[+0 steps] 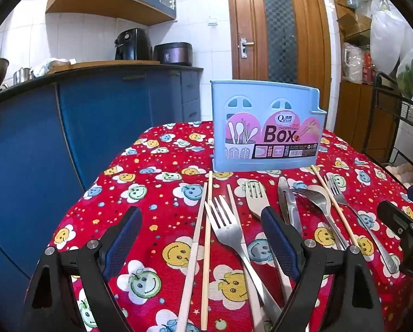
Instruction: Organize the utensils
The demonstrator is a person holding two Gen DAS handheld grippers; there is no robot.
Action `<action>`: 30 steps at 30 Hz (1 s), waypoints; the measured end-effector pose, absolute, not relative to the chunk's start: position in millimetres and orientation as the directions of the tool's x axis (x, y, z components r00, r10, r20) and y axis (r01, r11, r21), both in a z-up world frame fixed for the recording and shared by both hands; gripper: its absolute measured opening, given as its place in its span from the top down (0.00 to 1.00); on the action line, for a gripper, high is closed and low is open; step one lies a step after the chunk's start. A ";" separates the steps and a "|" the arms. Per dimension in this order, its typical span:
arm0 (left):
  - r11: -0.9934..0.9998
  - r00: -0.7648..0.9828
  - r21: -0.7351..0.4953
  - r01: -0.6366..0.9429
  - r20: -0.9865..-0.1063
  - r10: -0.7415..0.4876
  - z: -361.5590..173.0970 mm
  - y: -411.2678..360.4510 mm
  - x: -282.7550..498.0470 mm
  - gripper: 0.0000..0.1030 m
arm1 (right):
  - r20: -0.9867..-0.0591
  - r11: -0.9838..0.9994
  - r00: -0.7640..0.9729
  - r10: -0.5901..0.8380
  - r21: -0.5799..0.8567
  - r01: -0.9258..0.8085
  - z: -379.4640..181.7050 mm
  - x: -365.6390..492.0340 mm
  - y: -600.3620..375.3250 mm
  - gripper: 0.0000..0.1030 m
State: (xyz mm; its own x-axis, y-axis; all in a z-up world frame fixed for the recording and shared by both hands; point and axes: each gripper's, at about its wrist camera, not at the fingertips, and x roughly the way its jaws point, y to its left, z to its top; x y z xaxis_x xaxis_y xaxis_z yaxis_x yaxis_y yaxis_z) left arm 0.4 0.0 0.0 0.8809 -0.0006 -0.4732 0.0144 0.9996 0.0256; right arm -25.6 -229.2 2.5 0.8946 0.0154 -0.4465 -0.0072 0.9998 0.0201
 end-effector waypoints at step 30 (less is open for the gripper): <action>0.999 0.884 0.030 0.014 -0.467 0.002 0.0 -0.1 0.1 0.14 | -0.446 1.000 0.895 0.015 0.019 -0.007 2.4 -25.9 -229.1 0.00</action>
State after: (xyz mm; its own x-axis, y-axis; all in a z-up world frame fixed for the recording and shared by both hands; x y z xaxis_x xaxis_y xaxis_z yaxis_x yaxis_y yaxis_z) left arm 0.1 -0.1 0.0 0.8844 0.0021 -0.4667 0.0137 0.9994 0.0305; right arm -25.9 -229.1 2.4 0.8950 0.0149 -0.4459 -0.0073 0.9998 0.0187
